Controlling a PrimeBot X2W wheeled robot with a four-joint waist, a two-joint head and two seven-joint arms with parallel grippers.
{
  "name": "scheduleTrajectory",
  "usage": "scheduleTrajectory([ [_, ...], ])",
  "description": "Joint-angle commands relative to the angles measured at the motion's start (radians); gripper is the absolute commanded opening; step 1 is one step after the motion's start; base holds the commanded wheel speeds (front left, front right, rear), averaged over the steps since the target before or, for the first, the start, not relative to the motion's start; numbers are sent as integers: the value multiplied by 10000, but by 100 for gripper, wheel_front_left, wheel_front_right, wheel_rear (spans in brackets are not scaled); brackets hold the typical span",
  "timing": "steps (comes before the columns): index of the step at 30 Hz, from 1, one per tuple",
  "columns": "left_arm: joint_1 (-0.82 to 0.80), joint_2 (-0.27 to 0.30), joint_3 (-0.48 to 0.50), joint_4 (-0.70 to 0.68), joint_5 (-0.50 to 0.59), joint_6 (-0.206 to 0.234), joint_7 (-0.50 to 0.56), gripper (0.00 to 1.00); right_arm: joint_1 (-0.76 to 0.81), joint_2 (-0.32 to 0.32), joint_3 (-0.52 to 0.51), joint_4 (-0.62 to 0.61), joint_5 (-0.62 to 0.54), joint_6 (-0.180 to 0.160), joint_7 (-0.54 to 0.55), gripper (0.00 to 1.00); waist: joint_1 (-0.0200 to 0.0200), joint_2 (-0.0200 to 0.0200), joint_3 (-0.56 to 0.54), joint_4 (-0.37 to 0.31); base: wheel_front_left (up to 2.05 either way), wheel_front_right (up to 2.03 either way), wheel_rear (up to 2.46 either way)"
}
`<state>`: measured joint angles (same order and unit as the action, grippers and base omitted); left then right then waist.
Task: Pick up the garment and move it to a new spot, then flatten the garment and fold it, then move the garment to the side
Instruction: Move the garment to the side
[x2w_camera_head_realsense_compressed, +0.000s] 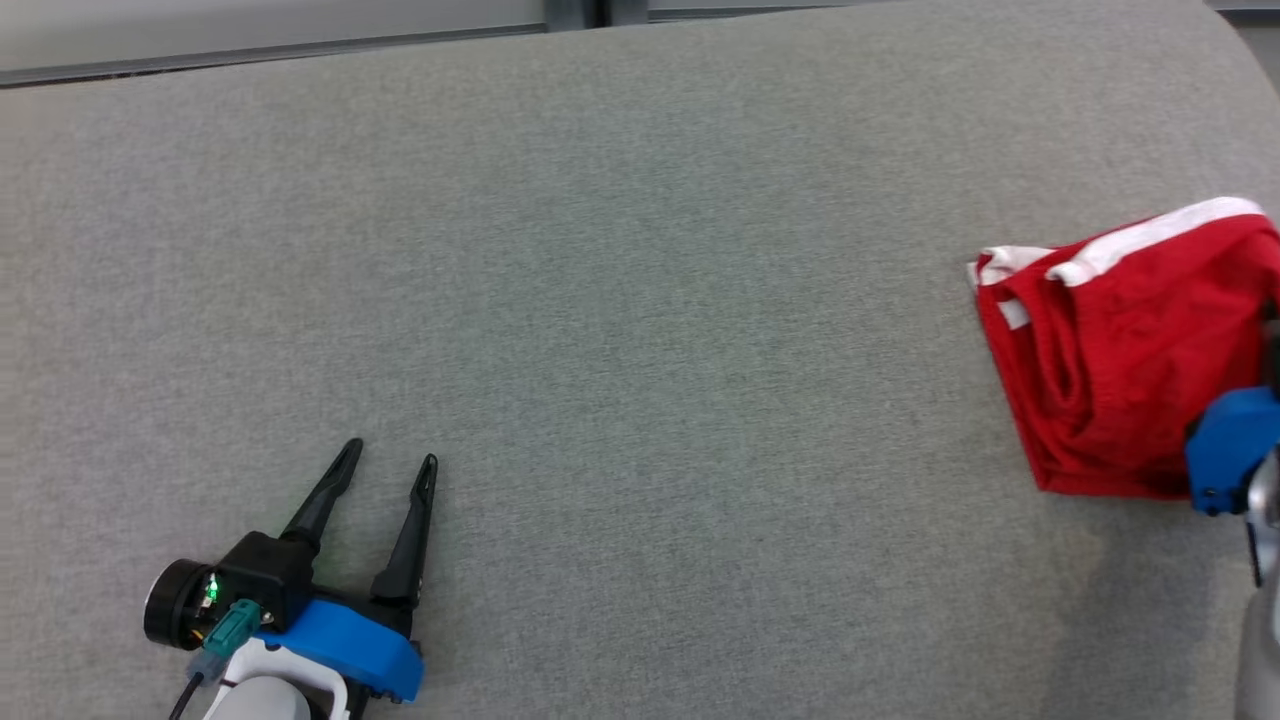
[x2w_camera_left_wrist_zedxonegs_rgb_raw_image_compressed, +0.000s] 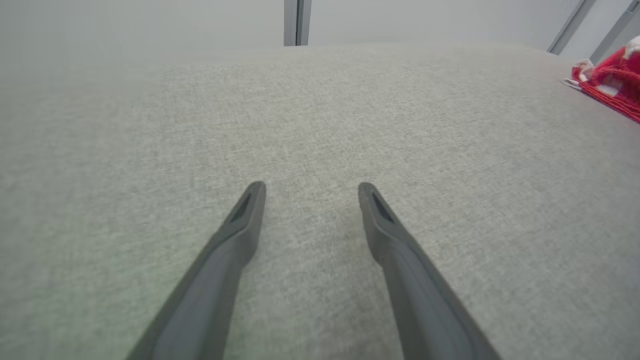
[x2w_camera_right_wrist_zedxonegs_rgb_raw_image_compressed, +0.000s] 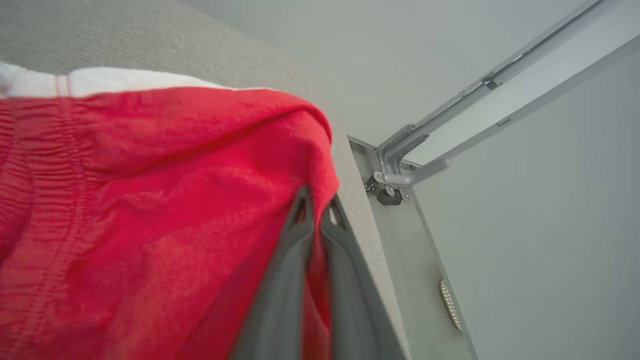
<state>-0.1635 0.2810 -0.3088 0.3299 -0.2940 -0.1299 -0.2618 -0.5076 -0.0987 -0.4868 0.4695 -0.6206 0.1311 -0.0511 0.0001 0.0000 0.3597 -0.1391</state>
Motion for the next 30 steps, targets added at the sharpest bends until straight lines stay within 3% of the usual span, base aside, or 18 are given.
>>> scheduleTrajectory([
  [1,-132,46,-11,-12,-59,-15,-45,100,221,-151,-234,-210,-74,-6,148,0,-1,0,281,338,0,0,0],
  [9,-237,251,71,-110,-226,-13,-25,100,506,-186,-1648,-1729,-325,-4,594,0,-1,0,543,654,0,0,0],
  [10,-248,274,57,-118,-225,-12,-21,100,464,-153,-1747,-1882,-348,-4,504,30,-1,0,564,671,0,0,0],
  [11,-274,288,40,-126,-210,-9,-20,100,387,-116,-1875,-2002,-354,-6,443,100,-1,0,589,684,0,0,0],
  [15,-388,282,25,-120,-211,-1,-20,100,-37,159,-2334,-2140,-234,-4,139,100,-1,0,606,705,0,0,0],
  [19,-370,146,92,-60,-226,-3,-23,100,-517,385,-2239,-1590,360,-3,-956,100,-1,0,411,729,0,0,0],
  [23,-266,-38,336,66,-184,-3,-23,100,-968,456,-1070,-690,946,-3,-1863,100,-1,0,52,768,0,0,0],
  [30,-170,-516,729,364,40,-3,-24,100,-468,469,1726,235,3951,-3,-2145,100,-1,0,-666,1086,0,0,0],
])
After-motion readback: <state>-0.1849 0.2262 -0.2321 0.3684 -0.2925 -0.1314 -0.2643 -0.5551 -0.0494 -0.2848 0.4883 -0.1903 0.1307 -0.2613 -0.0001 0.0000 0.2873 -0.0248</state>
